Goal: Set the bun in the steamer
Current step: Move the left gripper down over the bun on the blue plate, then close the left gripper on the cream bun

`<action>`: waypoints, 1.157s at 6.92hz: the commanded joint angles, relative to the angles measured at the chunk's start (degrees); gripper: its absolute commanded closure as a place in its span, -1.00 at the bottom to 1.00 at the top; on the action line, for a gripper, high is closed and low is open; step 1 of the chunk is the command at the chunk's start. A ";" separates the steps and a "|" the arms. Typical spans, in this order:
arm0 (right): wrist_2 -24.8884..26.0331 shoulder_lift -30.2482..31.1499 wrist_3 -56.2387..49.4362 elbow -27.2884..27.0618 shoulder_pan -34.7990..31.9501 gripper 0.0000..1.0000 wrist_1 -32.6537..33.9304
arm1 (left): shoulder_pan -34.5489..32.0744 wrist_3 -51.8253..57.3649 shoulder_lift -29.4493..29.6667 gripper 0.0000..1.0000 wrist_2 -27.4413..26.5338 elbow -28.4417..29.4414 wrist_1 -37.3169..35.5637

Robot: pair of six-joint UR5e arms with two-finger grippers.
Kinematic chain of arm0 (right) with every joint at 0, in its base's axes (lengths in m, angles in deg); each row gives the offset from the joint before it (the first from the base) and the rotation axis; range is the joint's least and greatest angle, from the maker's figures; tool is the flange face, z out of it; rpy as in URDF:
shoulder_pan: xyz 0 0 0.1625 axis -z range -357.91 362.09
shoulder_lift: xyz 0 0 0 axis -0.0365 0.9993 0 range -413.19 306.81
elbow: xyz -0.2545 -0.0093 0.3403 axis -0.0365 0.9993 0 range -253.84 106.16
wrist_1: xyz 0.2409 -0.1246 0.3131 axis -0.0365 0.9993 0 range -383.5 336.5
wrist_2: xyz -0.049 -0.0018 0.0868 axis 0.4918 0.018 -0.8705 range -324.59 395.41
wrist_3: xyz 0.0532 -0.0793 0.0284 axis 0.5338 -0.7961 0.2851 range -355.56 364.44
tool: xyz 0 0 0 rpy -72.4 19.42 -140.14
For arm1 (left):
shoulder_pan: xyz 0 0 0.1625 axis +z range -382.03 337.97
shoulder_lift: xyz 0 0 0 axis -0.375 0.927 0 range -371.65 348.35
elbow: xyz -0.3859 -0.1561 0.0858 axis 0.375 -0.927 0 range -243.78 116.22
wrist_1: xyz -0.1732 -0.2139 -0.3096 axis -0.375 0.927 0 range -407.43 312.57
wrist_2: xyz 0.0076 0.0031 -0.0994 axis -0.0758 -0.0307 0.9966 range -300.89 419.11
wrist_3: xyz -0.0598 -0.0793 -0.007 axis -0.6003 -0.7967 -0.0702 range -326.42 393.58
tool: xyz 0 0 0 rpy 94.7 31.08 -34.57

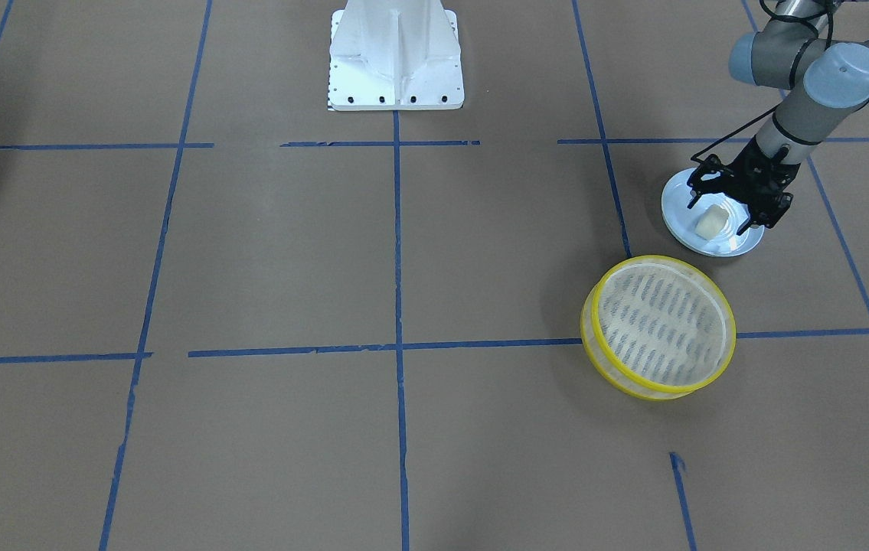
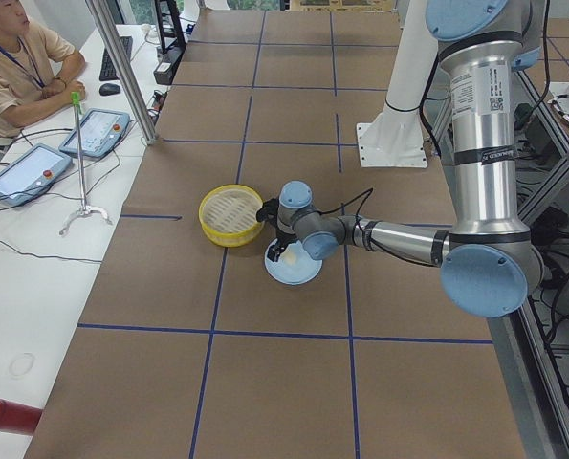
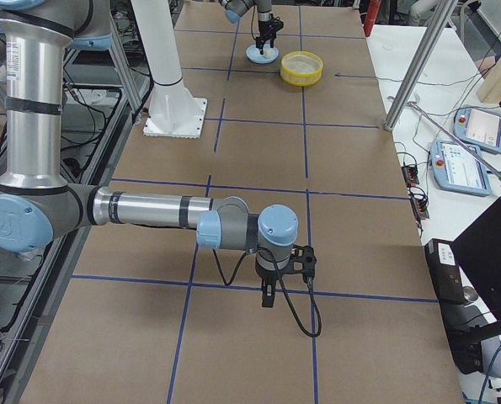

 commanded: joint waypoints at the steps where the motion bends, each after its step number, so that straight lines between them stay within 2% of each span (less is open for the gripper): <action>1: 0.00 0.03 0.00 0.00 0.00 -1.00 0.00 | 0.15 -0.03 0.13 -0.75 -1.00 0.50 0.05; 8: 0.00 0.03 0.00 0.00 0.00 -1.00 0.00 | 1.82 -0.30 0.57 -0.33 -0.92 2.00 -0.04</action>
